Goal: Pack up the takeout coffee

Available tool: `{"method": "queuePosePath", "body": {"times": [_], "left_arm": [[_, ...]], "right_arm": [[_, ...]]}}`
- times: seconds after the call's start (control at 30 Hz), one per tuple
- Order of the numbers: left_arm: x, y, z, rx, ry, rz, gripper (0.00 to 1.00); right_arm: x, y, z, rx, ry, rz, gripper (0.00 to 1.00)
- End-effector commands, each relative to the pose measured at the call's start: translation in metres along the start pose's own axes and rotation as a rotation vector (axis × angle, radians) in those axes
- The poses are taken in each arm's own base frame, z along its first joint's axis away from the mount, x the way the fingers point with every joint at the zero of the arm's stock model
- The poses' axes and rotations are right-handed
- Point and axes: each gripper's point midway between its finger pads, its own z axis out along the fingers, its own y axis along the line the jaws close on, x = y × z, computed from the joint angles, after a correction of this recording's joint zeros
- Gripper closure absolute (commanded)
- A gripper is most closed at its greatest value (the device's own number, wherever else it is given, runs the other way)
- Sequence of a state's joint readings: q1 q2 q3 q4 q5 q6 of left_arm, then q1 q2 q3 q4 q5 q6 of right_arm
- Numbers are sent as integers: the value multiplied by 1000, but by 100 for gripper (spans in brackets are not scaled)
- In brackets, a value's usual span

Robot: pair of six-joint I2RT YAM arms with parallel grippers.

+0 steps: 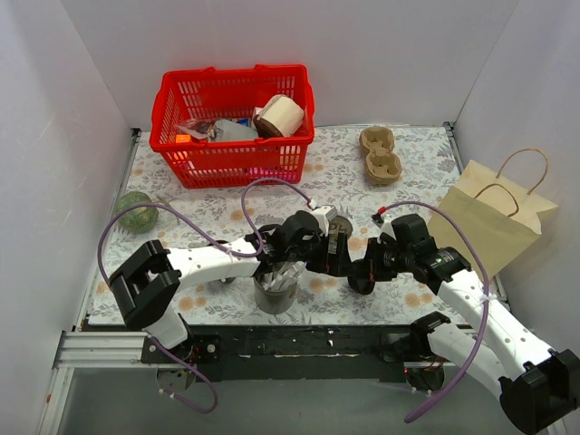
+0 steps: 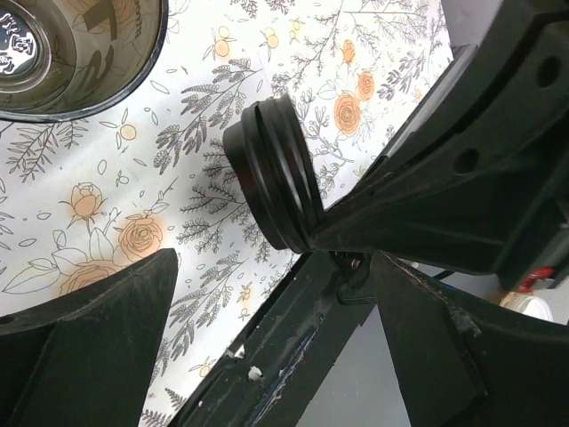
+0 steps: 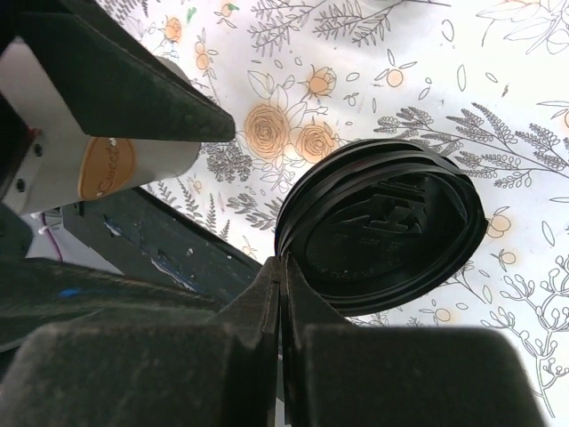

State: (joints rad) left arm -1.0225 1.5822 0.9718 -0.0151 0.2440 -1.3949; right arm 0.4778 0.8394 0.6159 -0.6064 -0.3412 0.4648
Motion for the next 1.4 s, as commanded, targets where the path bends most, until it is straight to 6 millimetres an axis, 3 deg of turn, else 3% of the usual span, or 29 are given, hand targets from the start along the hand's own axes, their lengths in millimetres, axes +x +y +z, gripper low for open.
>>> {"method": "queuePosePath", "body": {"times": [0.0,0.23,0.33,0.5,0.63,0.7,0.87,0.9,1.0,1.17,1.37], "left_arm": [[-8,-9,-7,-17,-32,9,10],[-24,-34,-29,37,-89,24,9],[-37,-62,-45,123,-113,66,2],[-59,-101,-71,234,-176,141,2],[-81,-121,-80,268,-245,166,2],[-94,-126,-73,263,-275,162,2],[-100,-117,-32,222,-246,38,2],[-91,-105,-15,194,-206,18,2],[-69,-87,2,147,-117,-36,2],[-43,-56,4,84,-92,-130,2],[-42,-51,0,82,-125,-157,2]], "right_arm": [[-21,26,-22,-76,-67,-68,99],[-26,36,-43,-70,-88,-98,99],[-28,32,-46,-37,-98,-101,99],[-29,23,-48,16,-108,-93,99],[-28,17,-54,58,-115,-87,99],[-25,12,-59,95,-112,-77,99],[-26,-1,-77,206,-149,-47,99],[-25,-1,-79,206,-152,-49,99],[-23,-8,-82,241,-150,-48,99],[-13,-15,-74,253,-116,-31,99],[-12,-19,-66,252,-109,-15,99]]}}
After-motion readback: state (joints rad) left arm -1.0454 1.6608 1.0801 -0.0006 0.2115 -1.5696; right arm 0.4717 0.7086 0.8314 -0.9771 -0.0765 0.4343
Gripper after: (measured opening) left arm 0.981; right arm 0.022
